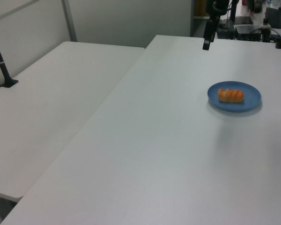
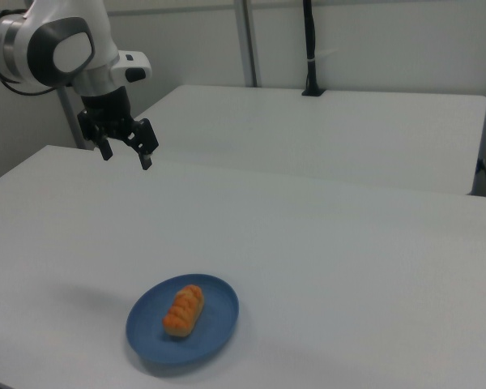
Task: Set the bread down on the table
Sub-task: 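Move the open gripper over the orange bread roll on the blue plate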
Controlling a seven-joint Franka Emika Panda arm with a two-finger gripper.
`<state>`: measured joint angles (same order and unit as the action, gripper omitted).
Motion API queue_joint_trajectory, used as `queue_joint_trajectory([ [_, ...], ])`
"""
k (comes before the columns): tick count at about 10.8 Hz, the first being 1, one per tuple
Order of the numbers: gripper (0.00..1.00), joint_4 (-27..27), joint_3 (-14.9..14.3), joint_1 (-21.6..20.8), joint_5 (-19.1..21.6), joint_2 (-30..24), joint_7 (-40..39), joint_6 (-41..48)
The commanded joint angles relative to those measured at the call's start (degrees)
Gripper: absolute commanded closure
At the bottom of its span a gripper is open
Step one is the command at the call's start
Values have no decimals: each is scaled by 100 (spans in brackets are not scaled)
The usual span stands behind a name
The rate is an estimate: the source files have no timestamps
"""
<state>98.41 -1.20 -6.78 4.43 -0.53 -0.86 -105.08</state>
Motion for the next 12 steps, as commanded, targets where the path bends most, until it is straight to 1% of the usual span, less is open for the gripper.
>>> queue_joint_trajectory([
  [1, 0, 82, 67, 62, -56, -123, -11, 128],
  [7, 0, 82, 67, 89, -56, -131, -29, 146],
  [12, 0, 169, 67, 80, -82, -175, -212, 146],
])
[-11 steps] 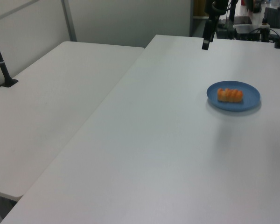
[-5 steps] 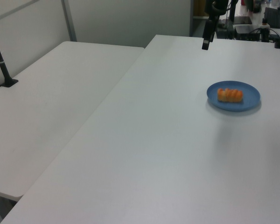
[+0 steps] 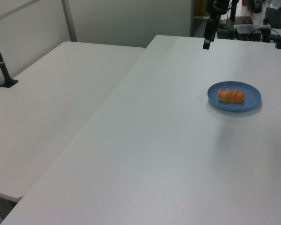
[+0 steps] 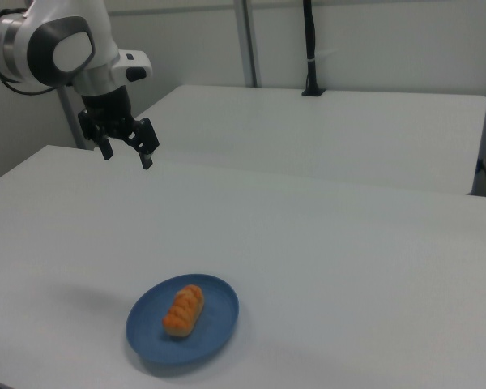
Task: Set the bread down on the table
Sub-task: 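Move the open gripper over the orange bread roll on the blue plate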
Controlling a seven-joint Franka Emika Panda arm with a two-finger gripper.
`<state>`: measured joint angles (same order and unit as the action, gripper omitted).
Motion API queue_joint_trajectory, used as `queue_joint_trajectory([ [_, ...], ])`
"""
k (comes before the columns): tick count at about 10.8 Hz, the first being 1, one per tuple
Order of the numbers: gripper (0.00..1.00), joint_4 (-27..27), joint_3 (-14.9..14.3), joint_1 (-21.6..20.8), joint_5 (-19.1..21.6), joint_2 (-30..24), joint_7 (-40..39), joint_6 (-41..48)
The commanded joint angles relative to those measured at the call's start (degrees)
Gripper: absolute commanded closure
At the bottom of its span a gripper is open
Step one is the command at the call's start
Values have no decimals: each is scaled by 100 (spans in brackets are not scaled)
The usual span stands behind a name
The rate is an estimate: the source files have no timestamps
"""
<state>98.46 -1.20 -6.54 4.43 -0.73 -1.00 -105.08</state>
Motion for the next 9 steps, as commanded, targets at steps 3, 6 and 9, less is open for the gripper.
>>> queue_joint_trajectory([
  [3, 0, 244, 50, 240, -100, -155, -873, 136],
  [6, 0, 375, -160, 363, -204, -147, -1340, 145],
  [9, 0, 726, -362, 433, -504, -129, -1376, 154],
])
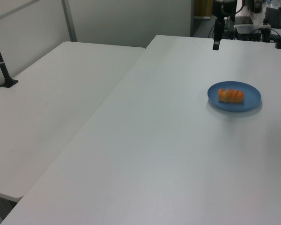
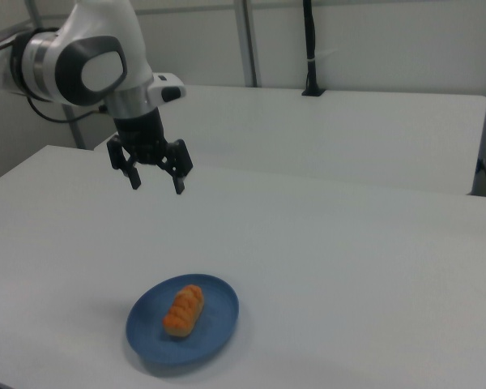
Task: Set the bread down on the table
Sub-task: 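Move the open gripper over the orange bread roll on the blue plate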
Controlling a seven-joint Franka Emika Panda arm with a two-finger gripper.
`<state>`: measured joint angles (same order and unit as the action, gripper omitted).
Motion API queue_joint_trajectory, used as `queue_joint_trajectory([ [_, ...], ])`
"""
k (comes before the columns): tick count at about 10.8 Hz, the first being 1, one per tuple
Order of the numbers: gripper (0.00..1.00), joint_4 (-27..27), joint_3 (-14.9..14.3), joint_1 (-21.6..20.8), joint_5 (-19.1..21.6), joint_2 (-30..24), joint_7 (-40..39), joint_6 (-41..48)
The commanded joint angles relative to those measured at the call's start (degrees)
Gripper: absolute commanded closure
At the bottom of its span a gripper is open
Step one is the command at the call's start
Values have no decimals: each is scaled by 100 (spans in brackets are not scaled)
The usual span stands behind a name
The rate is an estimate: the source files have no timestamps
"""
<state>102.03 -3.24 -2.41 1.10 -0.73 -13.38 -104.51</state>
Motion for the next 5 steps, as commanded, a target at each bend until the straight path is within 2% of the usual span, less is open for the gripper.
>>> queue_joint_trajectory([
  [1, 0, 492, -229, 22, -171, -103, -139, 88],
  [5, 0, 1089, -282, 92, -312, 37, -410, 9],
])
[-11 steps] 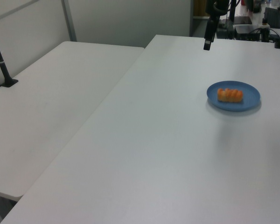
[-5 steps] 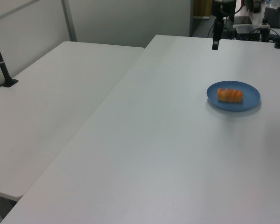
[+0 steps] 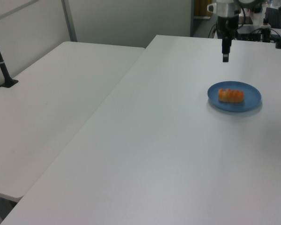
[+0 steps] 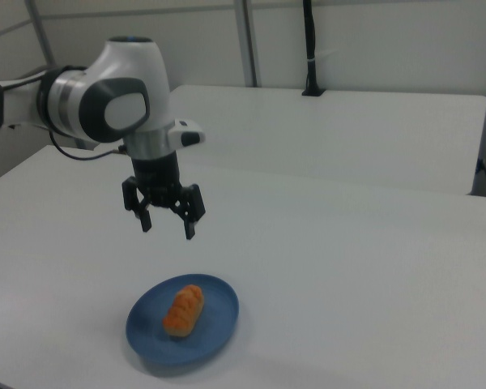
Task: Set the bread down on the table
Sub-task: 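Move the open gripper over the orange bread roll on the blue plate, then lower the gripper and close it around the bread roll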
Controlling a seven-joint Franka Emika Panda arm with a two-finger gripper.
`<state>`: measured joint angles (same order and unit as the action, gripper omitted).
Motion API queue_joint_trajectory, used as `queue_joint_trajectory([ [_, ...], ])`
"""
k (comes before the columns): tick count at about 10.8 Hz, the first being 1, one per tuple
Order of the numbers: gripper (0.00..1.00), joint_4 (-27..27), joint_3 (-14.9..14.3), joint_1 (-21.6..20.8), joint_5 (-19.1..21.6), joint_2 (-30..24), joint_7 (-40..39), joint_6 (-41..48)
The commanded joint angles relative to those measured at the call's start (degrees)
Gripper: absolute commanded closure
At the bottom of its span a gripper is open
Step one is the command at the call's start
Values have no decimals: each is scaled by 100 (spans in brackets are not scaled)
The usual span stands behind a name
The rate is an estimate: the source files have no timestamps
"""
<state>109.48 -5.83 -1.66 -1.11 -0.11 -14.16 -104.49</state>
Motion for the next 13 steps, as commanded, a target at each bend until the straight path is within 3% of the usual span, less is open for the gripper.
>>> queue_joint_trajectory([
  [1, 0, 442, -24, 43, -117, 19, -524, -1],
  [4, 0, 740, -24, 60, -179, 204, -693, -167],
  [6, 0, 1319, -24, 148, -275, 160, -702, -842],
  [13, 0, 2191, -15, 245, -329, 274, -667, -2628],
])
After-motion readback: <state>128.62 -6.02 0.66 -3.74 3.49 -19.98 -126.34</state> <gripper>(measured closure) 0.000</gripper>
